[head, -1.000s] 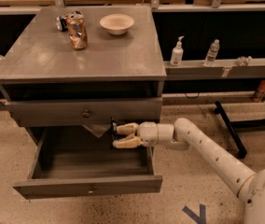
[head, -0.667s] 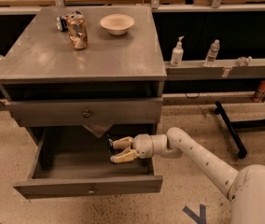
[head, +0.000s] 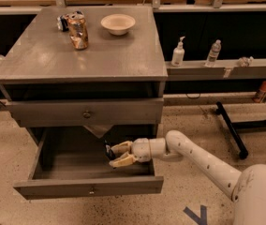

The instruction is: Place rxbar blueberry into middle drawer

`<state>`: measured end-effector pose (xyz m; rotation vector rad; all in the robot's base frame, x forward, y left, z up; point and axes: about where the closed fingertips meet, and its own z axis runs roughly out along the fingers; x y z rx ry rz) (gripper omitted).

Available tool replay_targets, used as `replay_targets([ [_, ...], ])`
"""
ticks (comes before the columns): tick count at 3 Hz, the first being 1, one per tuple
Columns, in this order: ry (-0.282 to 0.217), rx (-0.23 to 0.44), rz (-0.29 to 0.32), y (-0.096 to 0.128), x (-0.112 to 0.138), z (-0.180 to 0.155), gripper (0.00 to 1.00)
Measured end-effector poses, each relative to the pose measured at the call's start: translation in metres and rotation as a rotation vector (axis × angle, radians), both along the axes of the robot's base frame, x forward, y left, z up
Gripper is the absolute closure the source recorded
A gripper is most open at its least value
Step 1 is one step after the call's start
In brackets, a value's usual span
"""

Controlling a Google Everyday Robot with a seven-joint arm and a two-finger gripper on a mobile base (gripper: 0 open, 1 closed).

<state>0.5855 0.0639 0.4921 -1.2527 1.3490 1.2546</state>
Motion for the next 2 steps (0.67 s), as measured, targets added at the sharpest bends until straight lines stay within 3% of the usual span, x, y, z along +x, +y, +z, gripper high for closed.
replay_targets([
  [1, -0.063, -0.048, -0.062, -0.0031, 0.0082, -0.0177, 1.0],
  [2, -0.081, -0.079, -0.158, -0.0083, 0.0125, -0.0273, 0.83],
])
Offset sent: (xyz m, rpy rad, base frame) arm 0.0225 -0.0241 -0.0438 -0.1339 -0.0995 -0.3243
